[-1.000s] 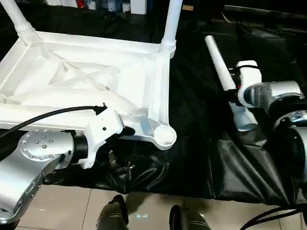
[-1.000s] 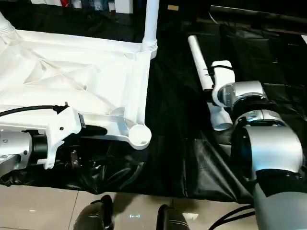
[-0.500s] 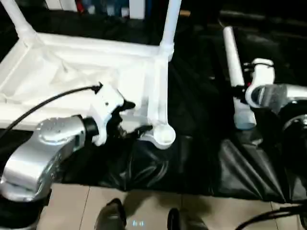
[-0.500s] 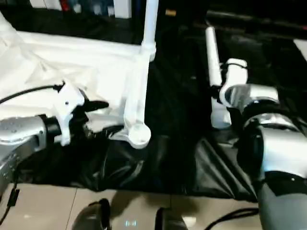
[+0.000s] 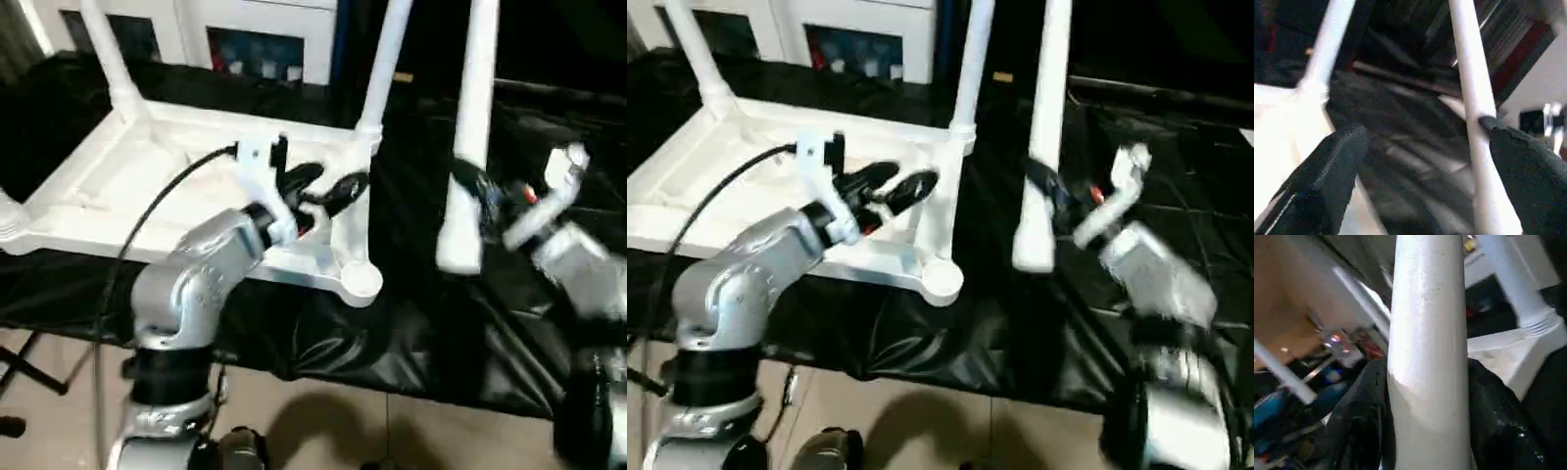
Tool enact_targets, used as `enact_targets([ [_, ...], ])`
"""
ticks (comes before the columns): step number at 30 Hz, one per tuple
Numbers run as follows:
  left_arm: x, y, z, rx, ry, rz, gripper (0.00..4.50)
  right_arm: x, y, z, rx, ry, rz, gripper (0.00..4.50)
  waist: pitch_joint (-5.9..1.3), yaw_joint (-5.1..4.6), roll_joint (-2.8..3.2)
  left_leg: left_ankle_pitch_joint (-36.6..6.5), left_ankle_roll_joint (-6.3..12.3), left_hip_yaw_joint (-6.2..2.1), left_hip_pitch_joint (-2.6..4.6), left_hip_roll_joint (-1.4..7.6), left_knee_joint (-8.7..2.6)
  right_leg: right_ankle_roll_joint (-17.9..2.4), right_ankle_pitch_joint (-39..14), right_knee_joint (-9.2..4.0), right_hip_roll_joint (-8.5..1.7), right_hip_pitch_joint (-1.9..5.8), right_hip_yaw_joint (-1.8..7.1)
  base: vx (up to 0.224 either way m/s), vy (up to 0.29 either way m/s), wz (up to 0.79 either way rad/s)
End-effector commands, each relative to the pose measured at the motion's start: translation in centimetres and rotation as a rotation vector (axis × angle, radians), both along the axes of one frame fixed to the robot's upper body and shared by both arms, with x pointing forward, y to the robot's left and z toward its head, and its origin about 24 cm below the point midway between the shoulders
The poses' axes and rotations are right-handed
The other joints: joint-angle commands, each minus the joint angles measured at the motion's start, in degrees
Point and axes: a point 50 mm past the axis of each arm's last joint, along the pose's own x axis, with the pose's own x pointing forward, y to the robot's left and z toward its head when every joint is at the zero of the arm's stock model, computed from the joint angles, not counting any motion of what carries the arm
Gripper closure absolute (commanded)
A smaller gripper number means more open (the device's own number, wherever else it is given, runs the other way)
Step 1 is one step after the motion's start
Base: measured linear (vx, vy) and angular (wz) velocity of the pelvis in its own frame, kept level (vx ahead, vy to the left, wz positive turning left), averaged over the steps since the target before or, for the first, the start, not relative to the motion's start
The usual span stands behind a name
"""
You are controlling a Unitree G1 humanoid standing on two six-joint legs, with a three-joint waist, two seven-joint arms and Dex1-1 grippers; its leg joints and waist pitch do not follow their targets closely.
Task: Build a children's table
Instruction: Pick table leg
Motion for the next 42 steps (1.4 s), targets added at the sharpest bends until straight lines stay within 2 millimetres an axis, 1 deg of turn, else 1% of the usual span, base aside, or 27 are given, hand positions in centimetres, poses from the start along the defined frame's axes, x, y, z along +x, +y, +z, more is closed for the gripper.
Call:
enact_targets([
  [1, -0.4, -1.2, 0.9, -0.095, 0.013, -0.087, 0.00, -1.2, 0.1, 2.6, 0.052, -0.129, 0.067, 2.70, -6.60, 0.14, -0.86, -13.6, -1.27, -0.72, 2.87, 1.17, -4.09, -12.8, -10.7, -5.48, -2.40, 2.36, 1.10, 0.000, 0.000, 0.00],
  [3, -0.9, -2.1, 1.2, -0.132, 0.027, -0.148, 0.00, -2.2, 0.6, 2.8, 0.073, -0.154, 0.109, 2.70, -6.46, 0.08, -0.79, -14.6, -1.71, -0.83, 2.79, 1.16, -4.30, -11.5, -14.0, -5.90, -2.46, 2.15, 1.02, 0.000, 0.000, 0.00],
  [4, -1.0, -2.7, 1.3, -0.151, 0.038, -0.173, 0.00, -3.0, 1.1, 3.1, 0.081, -0.165, 0.143, 2.70, -6.42, 0.01, -0.81, -15.5, -2.03, -0.90, 2.84, 1.16, -4.43, -10.3, -16.2, -6.21, -2.45, 1.95, 0.98, 0.000, 0.000, 0.00],
  [5, -1.0, -3.0, 1.3, -0.160, 0.043, -0.180, 0.00, -3.2, 1.3, 3.1, 0.082, -0.167, 0.158, 2.70, -6.43, -0.13, -0.89, -16.3, -2.19, -0.99, 2.91, 1.18, -4.64, -9.3, -17.9, -6.54, -2.39, 1.84, 0.92, 0.000, 0.000, 0.00],
  [6, -1.1, -3.2, 1.4, -0.168, 0.048, -0.187, 0.00, -3.5, 1.5, 3.2, 0.083, -0.169, 0.174, 2.70, -6.42, -0.22, -0.85, -16.9, -2.50, -1.06, 2.88, 1.18, -4.72, -8.8, -19.1, -6.69, -2.44, 1.72, 0.89, 0.000, 0.000, 0.00],
  [7, -1.2, -3.7, 1.3, -0.164, 0.056, -0.204, 0.00, -3.8, 1.9, 3.2, 0.078, -0.165, 0.196, 2.70, -6.35, -0.44, -1.19, -18.3, -3.20, -1.11, 2.80, 1.08, -4.78, -7.7, -21.9, -7.13, -2.57, 1.61, 0.79, 0.000, 0.000, 0.00],
  [8, -1.3, -4.1, 1.2, -0.168, 0.060, -0.220, 0.00, -4.0, 2.2, 3.2, 0.072, -0.164, 0.213, 2.70, -6.26, -0.47, -1.17, -18.9, -3.54, -1.20, 2.78, 1.03, -4.88, -6.8, -23.3, -7.35, -2.57, 1.60, 0.76, 0.000, 0.000, 0.00],
  [9, -1.4, -4.4, 1.2, -0.171, 0.065, -0.235, 0.00, -4.3, 2.5, 3.2, 0.067, -0.160, 0.228, 2.70, -6.19, -0.59, -1.27, -19.8, -4.12, -1.33, 2.70, 0.91, -4.94, -5.4, -26.0, -7.62, -2.65, 1.54, 0.71, 0.000, 0.000, 0.00],
  [10, -1.6, -4.7, 1.2, -0.185, 0.072, -0.254, 0.00, -4.3, 2.9, 3.1, 0.058, -0.153, 0.237, 2.70, -6.29, -0.54, -1.13, -20.7, -4.59, -1.47, 2.91, 0.95, -4.93, -4.3, -27.8, -7.86, -2.79, 1.32, 0.69, 0.000, 0.000, 0.00],
  [11, -1.8, -5.0, 1.4, -0.214, 0.082, -0.280, 0.00, -4.4, 3.2, 3.0, 0.054, -0.144, 0.243, 2.70, -6.29, -0.66, -1.29, -20.9, -4.78, -1.52, 2.92, 0.92, -4.97, -4.0, -28.2, -8.01, -2.77, 1.29, 0.61, 0.000, 0.000, 0.00],
  [12, -2.0, -5.2, 1.6, -0.237, 0.088, -0.298, 0.00, -4.4, 3.5, 3.0, 0.053, -0.140, 0.248, 2.70, -6.39, -0.76, -1.23, -21.1, -5.12, -1.70, 2.81, 0.88, -5.06, -3.9, -28.4, -7.94, -2.82, 1.41, 0.40, 0.000, 0.000, 0.00],
  [13, -2.1, -5.3, 1.7, -0.251, 0.091, -0.308, 0.00, -4.4, 3.6, 3.0, 0.053, -0.138, 0.251, 2.70, -6.41, -0.94, -1.36, -21.1, -5.24, -1.71, 2.66, 0.75, -5.08, -3.7, -28.4, -8.09, -2.75, 1.44, 0.24, 0.000, 0.000, 0.00],
  [14, -2.1, -5.3, 1.7, -0.254, 0.092, -0.311, 0.00, -4.4, 3.6, 2.9, 0.051, -0.137, 0.251, 2.70, -6.45, -0.87, -1.18, -21.3, -5.33, -1.74, 2.82, 0.81, -5.15, -3.6, -28.3, -8.14, -2.74, 1.36, 0.20, 0.000, 0.000, 0.00],
  [15, -2.2, -5.3, 1.7, -0.261, 0.101, -0.322, 0.00, -4.4, 4.0, 2.9, 0.040, -0.130, 0.259, 2.70, -6.52, -0.91, -1.43, -21.2, -5.28, -1.72, 2.92, 0.86, -5.22, -3.6, -27.4, -8.21, -2.73, 1.39, 0.12, 0.000, 0.000, 0.00],
  [17, -2.3, -5.5, 1.4, -0.259, 0.127, -0.329, 0.00, -4.6, 5.0, 2.8, 0.030, -0.124, 0.299, 2.70, -6.60, -1.03, -1.57, -20.0, -4.91, -1.63, 2.90, 0.95, -5.62, -3.9, -24.0, -8.15, -2.49, 1.52, 0.13, 0.000, 0.000, 0.00],
  [18, -2.3, -5.6, 1.3, -0.260, 0.138, -0.328, 0.00, -4.7, 5.5, 2.7, 0.024, -0.121, 0.319, 2.70, -6.59, -1.09, -1.62, -19.9, -4.82, -1.60, 2.88, 0.95, -5.67, -4.1, -23.5, -8.11, -2.47, 1.52, 0.17, 0.000, 0.000, 0.00],
  [20, -2.3, -5.6, 1.2, -0.271, 0.146, -0.328, 0.00, -4.8, 6.1, 2.6, 0.014, -0.114, 0.343, 2.70, -6.61, -1.16, -1.40, -19.8, -4.80, -1.53, 3.01, 0.98, -5.82, -4.4, -22.3, -8.16, -2.46, 1.53, 0.23, 0.000, 0.000, 0.00],
  [22, -2.3, -5.6, 1.4, -0.313, 0.157, -0.343, 0.00, -4.9, 6.7, 2.4, -0.002, -0.103, 0.361, 2.70, -6.66, -1.11, -1.53, -20.3, -5.12, -1.40, 3.32, 1.00, -5.88, -4.8, -21.2, -8.24, -2.45, 1.43, 0.27, 0.000, 0.000, 0.00],
  [24, -2.3, -5.6, 1.6, -0.347, 0.168, -0.355, 0.00, -4.9, 7.0, 2.2, -0.015, -0.096, 0.374, 2.70, -6.64, -1.07, -1.66, -21.1, -5.28, -1.28, 3.53, 0.95, -5.77, -5.0, -21.7, -8.29, -2.47, 1.27, 0.40, 0.000, 0.000, 0.00],
  [27, -1.9, -5.5, 1.2, -0.316, 0.198, -0.325, 0.00, -5.1, 7.7, 2.0, -0.037, -0.093, 0.417, 2.70, -6.62, -0.89, -1.58, -21.1, -5.17, -1.15, 3.74, 1.00, -5.71, -4.6, -21.5, -8.41, -2.43, 1.06, 0.61, 0.000, 0.000, 0.00],
  [31, -1.0, -5.1, 0.9, -0.329, 0.229, -0.258, 0.00, -5.4, 8.4, 1.9, -0.059, -0.090, 0.442, 2.70, -6.77, -0.53, -1.50, -20.4, -5.58, -1.27, 3.59, 1.06, -5.90, -3.7, -20.8, -8.31, -2.46, 1.29, 0.67, 0.000, 0.000, 0.00],
  [32, -0.8, -5.0, 1.0, -0.339, 0.232, -0.245, 0.27, -5.4, 8.5, 1.8, -0.062, -0.091, 0.445, 2.70, -6.76, -0.44, -1.53, -20.5, -5.62, -1.23, 3.68, 1.04, -5.88, -3.8, -20.5, -8.30, -2.45, 1.19, 0.68, 0.000, 0.000, 0.00],
  [35, -0.6, -4.8, 1.3, -0.341, 0.227, -0.245, 0.37, -5.3, 8.9, 1.7, -0.075, -0.088, 0.447, 2.70, -6.84, -0.41, -1.53, -20.2, -5.69, -1.25, 3.53, 1.05, -5.91, -4.3, -19.2, -8.09, -2.43, 1.37, 0.68, 0.000, 0.000, 0.00],
  [37, -0.6, -4.8, 1.3, -0.334, 0.230, -0.241, 0.47, -5.2, 8.9, 1.6, -0.075, -0.086, 0.443, 2.70, -6.84, -0.36, -1.56, -20.0, -5.47, -1.15, 3.60, 1.06, -5.86, -4.5, -18.6, -8.05, -2.41, 1.29, 0.74, 0.000, 0.000, 0.00],
  [38, -0.5, -4.7, 1.3, -0.333, 0.233, -0.229, 0.73, -5.2, 8.9, 1.5, -0.076, -0.085, 0.443, 2.70, -6.86, -0.34, -1.50, -19.9, -5.50, -1.17, 3.62, 1.10, -5.84, -4.5, -18.5, -7.99, -2.41, 1.27, 0.76, 0.000, 0.000, 0.00],
  [41, -0.3, -4.4, 1.4, -0.340, 0.232, -0.208, 0.77, -5.2, 9.0, 1.4, -0.081, -0.083, 0.445, 2.70, -6.93, -0.33, -1.60, -19.4, -5.38, -1.10, 3.50, 1.04, -5.79, -4.6, -18.4, -8.00, -2.34, 1.30, 0.83, 0.000, 0.000, 0.00],
  [42, -0.3, -4.4, 1.4, -0.340, 0.229, -0.207, 0.94, -5.2, 9.0, 1.4, -0.081, -0.084, 0.443, 2.70, -7.01, -0.32, -1.69, -18.9, -5.28, -1.10, 3.41, 1.03, -5.75, -4.7, -18.0, -7.92, -2.35, 1.39, 0.84, 0.000, 0.000, 0.00],
])
